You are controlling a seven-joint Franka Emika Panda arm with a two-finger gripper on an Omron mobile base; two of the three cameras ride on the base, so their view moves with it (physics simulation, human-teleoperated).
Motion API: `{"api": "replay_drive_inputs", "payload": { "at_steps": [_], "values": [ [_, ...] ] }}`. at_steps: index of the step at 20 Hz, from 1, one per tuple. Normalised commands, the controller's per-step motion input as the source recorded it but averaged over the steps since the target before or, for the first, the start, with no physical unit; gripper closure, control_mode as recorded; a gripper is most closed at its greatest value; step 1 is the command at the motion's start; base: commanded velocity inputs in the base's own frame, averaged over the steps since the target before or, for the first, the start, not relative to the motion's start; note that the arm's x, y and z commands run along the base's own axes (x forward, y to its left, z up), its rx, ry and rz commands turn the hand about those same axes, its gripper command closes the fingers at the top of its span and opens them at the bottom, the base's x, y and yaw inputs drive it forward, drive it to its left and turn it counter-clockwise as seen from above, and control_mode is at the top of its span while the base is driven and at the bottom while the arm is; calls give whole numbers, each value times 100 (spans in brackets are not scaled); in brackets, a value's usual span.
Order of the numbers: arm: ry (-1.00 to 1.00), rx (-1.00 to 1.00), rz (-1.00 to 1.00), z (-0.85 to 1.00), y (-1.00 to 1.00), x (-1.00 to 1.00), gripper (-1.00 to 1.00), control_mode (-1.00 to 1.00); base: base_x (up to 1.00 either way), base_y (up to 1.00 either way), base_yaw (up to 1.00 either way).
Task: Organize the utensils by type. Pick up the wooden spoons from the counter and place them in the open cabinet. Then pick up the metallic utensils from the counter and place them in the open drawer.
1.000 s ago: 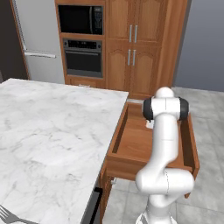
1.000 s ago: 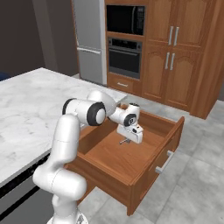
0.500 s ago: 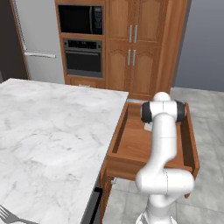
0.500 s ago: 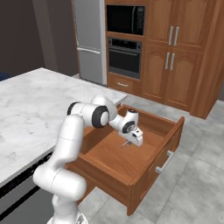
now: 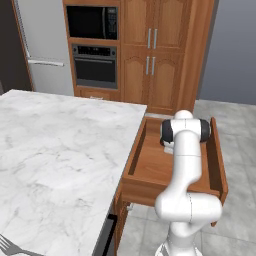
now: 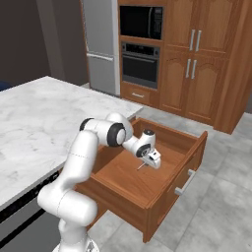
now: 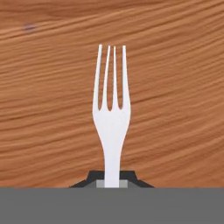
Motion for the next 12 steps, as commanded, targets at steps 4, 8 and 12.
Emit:
{"api": "replay_drive_inputs", "payload": {
  "at_steps": [4,8,12],
  "values": [
    [-4,0,0,-23,0,5,100,-100,0,0,0],
    [0,0,0,-33,0,9,100,-100,0,0,0],
    [0,0,0,-36,0,14,100,-100,0,0,0]
  ]
}}
